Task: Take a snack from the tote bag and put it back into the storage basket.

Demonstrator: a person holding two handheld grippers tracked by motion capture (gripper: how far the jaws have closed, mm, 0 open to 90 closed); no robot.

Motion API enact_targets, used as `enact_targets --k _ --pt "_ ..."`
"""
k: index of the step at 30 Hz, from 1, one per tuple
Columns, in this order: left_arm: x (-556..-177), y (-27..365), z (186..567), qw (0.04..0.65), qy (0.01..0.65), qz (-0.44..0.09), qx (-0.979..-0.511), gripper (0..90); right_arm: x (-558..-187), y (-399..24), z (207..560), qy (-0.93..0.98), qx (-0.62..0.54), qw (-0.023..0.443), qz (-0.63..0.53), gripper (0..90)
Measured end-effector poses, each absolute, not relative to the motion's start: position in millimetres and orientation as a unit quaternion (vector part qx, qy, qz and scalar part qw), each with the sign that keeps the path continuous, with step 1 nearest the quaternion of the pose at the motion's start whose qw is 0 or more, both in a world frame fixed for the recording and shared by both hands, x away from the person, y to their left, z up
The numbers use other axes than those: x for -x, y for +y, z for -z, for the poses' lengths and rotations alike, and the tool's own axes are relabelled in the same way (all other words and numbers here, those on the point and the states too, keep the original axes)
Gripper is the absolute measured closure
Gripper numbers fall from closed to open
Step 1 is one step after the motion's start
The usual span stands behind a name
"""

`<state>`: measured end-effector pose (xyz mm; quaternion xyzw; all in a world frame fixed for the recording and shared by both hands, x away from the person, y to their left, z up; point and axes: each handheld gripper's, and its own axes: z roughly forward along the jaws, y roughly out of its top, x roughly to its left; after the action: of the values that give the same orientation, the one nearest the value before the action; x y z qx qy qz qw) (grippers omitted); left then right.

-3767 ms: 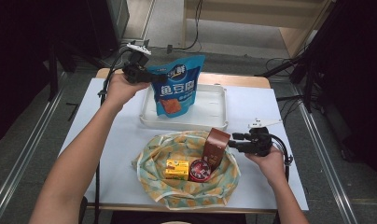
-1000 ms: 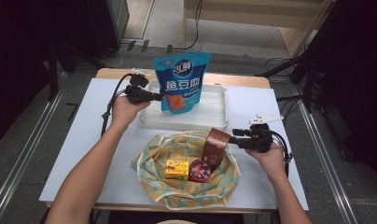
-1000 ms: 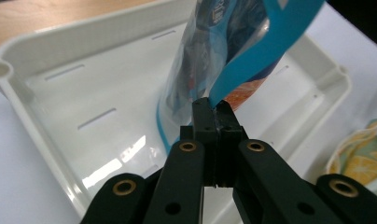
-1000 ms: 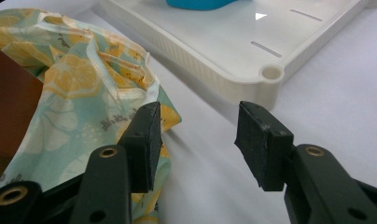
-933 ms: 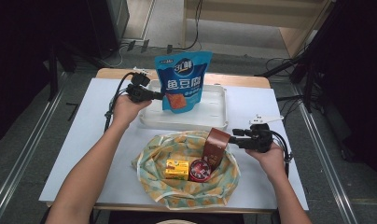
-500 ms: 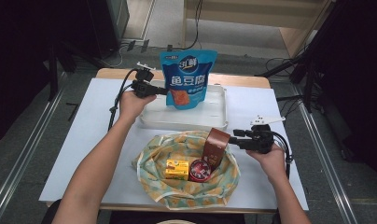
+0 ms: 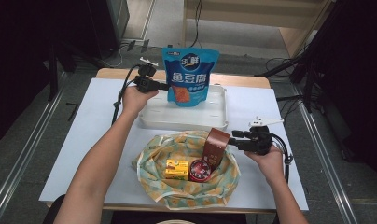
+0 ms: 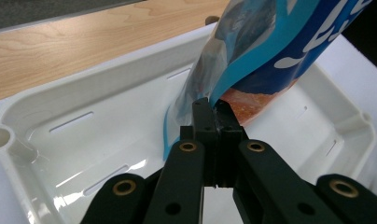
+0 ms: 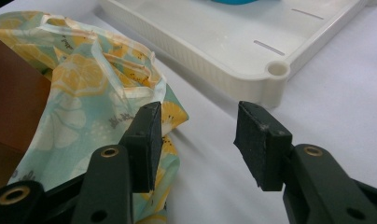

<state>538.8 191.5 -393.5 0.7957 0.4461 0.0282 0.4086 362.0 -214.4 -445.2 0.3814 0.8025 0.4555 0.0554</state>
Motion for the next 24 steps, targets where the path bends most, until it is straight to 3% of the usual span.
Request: enact_targets --k 13,24 --pt "-540.2 200.7 396.7 0.422 0.442 -0.008 -0.791 87.8 -361.3 -215.1 446.0 0.803 -0.383 0.056 -0.453 52.7" --pt "-529.1 211.9 386.3 0.409 0.425 -0.015 -0.807 73.8 -359.5 -218.4 445.6 0.803 -0.384 0.058 -0.452 52.7"
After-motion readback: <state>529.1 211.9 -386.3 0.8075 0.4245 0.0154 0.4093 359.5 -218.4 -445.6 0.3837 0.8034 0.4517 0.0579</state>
